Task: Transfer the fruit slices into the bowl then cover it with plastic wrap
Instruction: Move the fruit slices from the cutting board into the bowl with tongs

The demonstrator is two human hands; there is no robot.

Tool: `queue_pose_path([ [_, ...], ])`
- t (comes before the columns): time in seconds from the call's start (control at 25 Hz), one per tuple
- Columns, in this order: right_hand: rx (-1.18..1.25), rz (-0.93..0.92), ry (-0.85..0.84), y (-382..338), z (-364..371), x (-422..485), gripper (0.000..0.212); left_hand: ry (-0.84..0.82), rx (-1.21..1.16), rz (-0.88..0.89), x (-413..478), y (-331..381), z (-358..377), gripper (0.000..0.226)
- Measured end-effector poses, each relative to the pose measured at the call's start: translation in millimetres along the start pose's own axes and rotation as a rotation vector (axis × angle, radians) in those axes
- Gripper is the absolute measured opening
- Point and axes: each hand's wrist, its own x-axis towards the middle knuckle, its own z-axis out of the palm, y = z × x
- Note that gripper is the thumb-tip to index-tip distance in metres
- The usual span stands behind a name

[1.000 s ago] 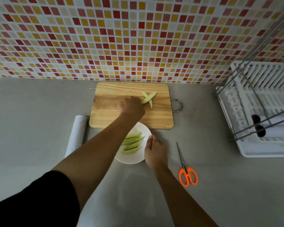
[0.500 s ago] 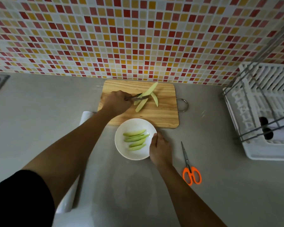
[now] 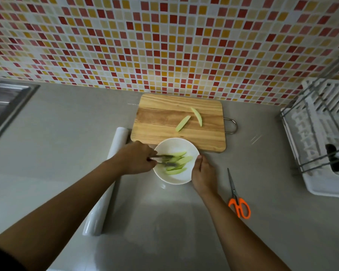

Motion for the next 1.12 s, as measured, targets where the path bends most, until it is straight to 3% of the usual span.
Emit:
queue_pose_path([
  [0.12,0.014,-0.004,0.002,1,1,1,0.039,0.01,-0.092,0.015,6,-3,-20,0.025],
  [0.24,0.026,-0.001,0.02,3,3,2,0.038,0.235,-0.178,0.017,32,-7,-40,0.022],
  [0.32,0.013,-0.001,0.035,4,4,2,0.038,0.348,-0.142,-0.111,62,-7,-38,0.027],
  [0.48,-0.002,-0.009,0.044,5,6,2,0.039,0.189,0.021,-0.196,114,10,-8,0.035],
  [0.68,-0.029,-0.016,0.05,2,5,2,0.036,0.225,0.089,-0.216,126,14,12,0.03],
  [0.76,-0.032,-0.02,0.048,2,4,2,0.036,0.269,-0.026,-0.16,116,7,2,0.029],
  [0.84,-0.034,-0.033,0.045,0,3,1,0.036,0.324,-0.2,0.045,95,-3,-11,0.025],
  [0.92,-0.033,-0.04,0.043,0,2,-1,0.037,0.251,-0.296,0.253,64,-11,-21,0.025],
  [1.12,-0.003,0.018,0.024,-1,1,-2,0.04,0.035,-0.091,0.247,-1,-13,0,0.03],
])
